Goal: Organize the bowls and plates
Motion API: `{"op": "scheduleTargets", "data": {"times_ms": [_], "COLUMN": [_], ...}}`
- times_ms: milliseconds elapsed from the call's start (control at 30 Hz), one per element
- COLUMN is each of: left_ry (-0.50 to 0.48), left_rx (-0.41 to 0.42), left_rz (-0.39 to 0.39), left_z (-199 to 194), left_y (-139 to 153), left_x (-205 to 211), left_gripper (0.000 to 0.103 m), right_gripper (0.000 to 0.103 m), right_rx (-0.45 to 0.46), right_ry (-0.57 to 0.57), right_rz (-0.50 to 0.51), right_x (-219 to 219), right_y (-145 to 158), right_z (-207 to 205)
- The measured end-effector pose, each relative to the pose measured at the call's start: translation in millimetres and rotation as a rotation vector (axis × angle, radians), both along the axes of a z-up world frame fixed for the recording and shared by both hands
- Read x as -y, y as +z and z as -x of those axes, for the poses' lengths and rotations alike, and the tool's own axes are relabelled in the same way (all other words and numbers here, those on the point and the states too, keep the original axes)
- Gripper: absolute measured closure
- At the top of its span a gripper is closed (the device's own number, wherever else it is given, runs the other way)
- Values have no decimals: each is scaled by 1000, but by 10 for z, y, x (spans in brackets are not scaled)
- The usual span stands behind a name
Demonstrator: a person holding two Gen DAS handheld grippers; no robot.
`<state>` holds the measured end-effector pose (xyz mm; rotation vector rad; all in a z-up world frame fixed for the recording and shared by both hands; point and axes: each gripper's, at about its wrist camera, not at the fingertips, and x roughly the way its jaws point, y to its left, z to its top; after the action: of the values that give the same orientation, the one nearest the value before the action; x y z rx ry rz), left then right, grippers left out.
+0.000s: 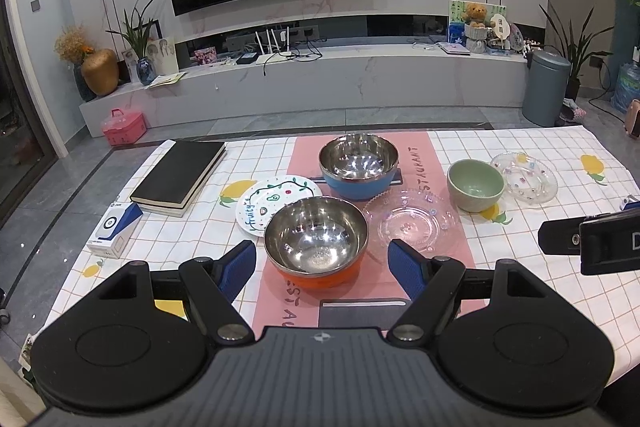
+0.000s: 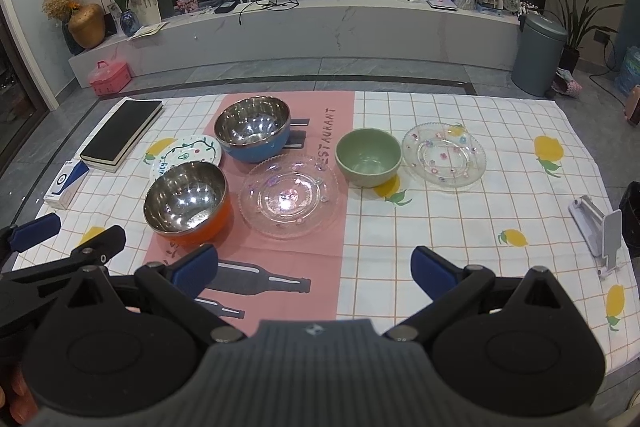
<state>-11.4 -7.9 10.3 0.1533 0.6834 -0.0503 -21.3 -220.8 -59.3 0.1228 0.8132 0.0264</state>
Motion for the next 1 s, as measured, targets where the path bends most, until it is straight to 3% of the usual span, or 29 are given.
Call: {"op": "scheduleTargets", "data": {"times_ms": [1000], "left_ry": [-11], "left_rx": [3], "left_rz": [11], "left_z": [-18], "left_y": [1], "left_x": [5], "left_gripper": [15], "right_gripper": [3], "right_rx": [-1], "right_ry": [7], "right_rz": [7], "right_x": [3], "right_y": [22], "right_z": [-22]}}
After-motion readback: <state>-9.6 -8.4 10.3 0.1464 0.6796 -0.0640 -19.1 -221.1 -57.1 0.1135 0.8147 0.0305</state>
